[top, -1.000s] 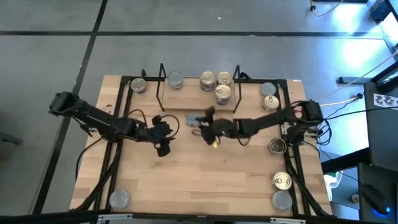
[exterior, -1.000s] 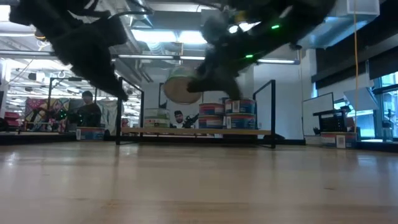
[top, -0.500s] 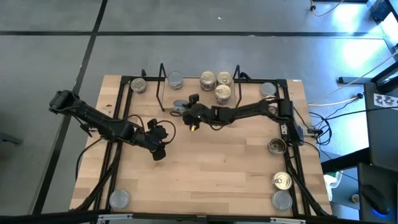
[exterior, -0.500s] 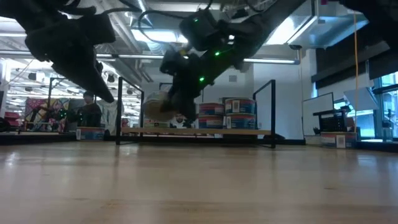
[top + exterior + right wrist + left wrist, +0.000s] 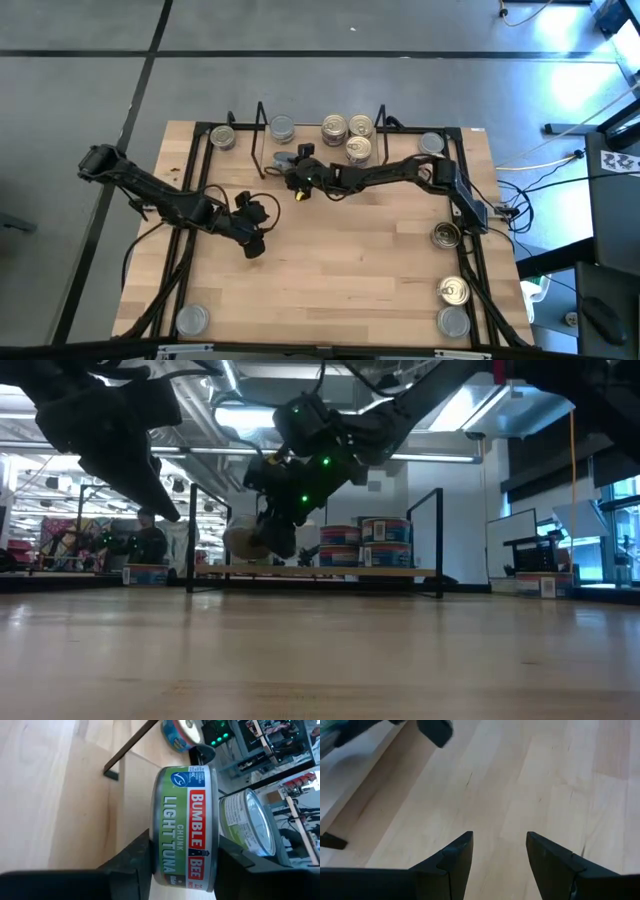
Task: Stack canned seafood by type on shelf
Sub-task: Put the green and white tuna can on the shelf aligned with the other green and white tuna cans
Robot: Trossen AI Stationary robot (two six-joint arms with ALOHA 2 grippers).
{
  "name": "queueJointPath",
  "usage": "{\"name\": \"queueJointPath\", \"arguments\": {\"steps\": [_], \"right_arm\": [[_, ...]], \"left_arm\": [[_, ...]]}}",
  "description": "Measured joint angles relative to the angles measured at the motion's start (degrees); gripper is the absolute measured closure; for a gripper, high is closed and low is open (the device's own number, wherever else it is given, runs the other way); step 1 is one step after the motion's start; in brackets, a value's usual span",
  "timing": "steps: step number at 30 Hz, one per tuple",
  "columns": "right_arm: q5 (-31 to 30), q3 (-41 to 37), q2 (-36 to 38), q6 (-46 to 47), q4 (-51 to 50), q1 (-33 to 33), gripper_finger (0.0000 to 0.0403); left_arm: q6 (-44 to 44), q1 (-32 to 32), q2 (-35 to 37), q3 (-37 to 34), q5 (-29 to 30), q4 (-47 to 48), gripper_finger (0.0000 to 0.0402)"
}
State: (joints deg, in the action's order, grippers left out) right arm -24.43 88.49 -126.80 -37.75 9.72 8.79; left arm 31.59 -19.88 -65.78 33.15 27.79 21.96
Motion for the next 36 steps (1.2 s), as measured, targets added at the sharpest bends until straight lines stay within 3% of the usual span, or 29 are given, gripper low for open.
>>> {"name": "queueJointPath", "arguments": {"steps": [7, 13, 19, 26, 32, 36], "right_arm": [[3.21, 0.02, 0.04, 4.72, -1.46, 1.17, 0.0170], [8.98, 0.02, 0.04, 7.13, -1.64, 0.97, 0.0136], [7.77, 0.02, 0.15, 9.00, 1.00, 0.99, 0.0141], [5.74, 0.00, 4.67, 9.51, -9.62, -1.68, 0.0162], [0.04, 0.02, 5.84, 17.14, -17.31, -3.09, 0.0187], [2.21, 0.02, 5.51, 25.04, -21.78, -1.71, 0.0201]], "left_arm": [[0.06, 0.13, 0.00, 0.00, 0.00, -0.07, 0.0219], [0.23, 0.13, 0.00, 0.00, 0.00, -0.33, 0.0219], [1.37, 0.13, 0.00, 0.00, 0.00, -0.34, 0.0219], [1.51, 0.13, 0.00, 0.00, 0.00, -0.35, 0.0219], [1.45, 0.13, 0.00, 0.00, 0.96, -0.31, 0.0219], [1.44, 0.13, 0.00, 0.00, 1.16, -0.33, 0.0219]]}}
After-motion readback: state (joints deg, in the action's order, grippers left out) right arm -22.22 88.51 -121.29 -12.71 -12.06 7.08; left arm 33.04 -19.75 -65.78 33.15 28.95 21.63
